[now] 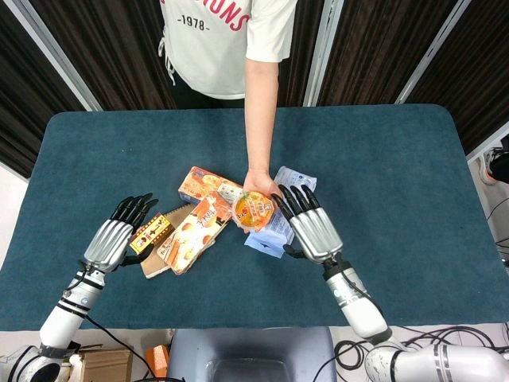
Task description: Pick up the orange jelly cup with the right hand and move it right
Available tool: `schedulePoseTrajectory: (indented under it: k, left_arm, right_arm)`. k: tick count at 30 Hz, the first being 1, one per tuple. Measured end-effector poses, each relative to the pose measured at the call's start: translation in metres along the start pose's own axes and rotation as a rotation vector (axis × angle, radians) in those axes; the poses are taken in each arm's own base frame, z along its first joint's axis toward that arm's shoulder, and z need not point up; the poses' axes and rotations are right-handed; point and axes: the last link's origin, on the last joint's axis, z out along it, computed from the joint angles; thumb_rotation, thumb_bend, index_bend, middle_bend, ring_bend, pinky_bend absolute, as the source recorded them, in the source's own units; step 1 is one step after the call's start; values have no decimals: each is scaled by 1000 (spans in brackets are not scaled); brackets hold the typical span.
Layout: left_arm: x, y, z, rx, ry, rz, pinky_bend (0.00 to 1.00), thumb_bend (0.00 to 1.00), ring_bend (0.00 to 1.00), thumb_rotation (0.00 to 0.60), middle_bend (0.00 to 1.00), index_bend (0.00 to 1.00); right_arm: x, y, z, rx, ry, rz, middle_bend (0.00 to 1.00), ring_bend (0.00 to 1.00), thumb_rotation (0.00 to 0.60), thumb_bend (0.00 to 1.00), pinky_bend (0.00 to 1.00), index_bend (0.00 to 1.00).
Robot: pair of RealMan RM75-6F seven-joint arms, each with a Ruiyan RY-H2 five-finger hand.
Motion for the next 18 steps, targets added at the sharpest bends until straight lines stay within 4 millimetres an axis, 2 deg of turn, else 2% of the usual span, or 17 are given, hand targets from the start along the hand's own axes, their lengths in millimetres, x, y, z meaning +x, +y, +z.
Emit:
schedulePoseTrajectory:
  k: [7, 11, 15, 18]
  left_arm:
    - [6, -8, -9, 36, 2, 18, 0, 347, 0, 600, 0, 0]
    - [9, -11, -14, 48, 5, 21, 0, 347, 0, 600, 0, 0]
    - [12, -13, -19, 49, 10, 31, 0, 347, 0, 600, 0, 0]
    - [14, -14, -22, 49, 14, 41, 0, 347, 0, 600, 0, 0]
  right_arm:
    - [-2, -38, 16, 0, -22, -36, 0, 0, 600, 128, 1, 0]
    - [-6, -59, 32, -19, -39, -40, 0, 0, 600, 128, 0, 0]
    - [-10, -72, 48, -44, -40, -47, 0, 0, 600, 128, 6, 0]
    - [-11, -79, 58, -55, -25, -45, 28, 1, 600, 128, 62, 13]
